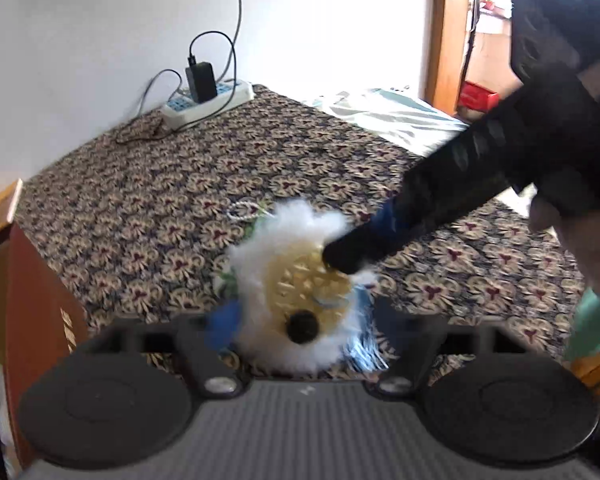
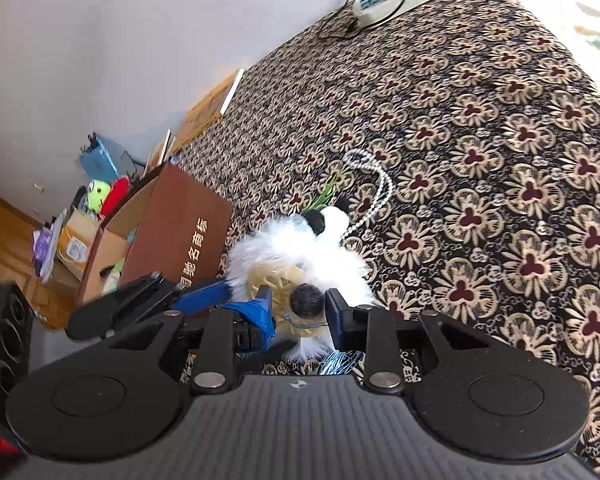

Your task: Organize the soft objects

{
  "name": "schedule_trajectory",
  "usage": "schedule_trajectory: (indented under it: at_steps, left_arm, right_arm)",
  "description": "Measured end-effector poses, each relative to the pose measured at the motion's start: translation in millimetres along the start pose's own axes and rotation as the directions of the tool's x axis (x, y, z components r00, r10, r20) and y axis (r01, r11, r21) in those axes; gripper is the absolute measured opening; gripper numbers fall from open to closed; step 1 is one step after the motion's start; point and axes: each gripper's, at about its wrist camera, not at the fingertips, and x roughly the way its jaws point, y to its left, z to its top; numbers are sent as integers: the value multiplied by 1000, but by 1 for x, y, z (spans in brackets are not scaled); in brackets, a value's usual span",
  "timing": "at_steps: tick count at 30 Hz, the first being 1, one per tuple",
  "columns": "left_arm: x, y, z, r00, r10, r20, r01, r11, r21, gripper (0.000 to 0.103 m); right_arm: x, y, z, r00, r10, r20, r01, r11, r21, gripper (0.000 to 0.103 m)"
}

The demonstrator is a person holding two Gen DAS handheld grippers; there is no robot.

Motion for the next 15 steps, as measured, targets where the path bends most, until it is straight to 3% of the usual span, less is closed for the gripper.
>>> schedule_trajectory:
  at_steps: [3,8,15]
  left_arm:
    - [-13,11,-1,999,-52,17,53,997,-53,85]
    - [-17,41,9,993,-107,48,115,966,-232,97]
    - [13,84,25,969,-247,17,221,833,-508,100]
  right_arm:
    - [-13,-7,10,998,55,36,-58,996,68,14]
    - [-11,-10,39,997,34,63,-40,995,93,14]
    - [27,-6,68,998,5,-64,0,996,87,16]
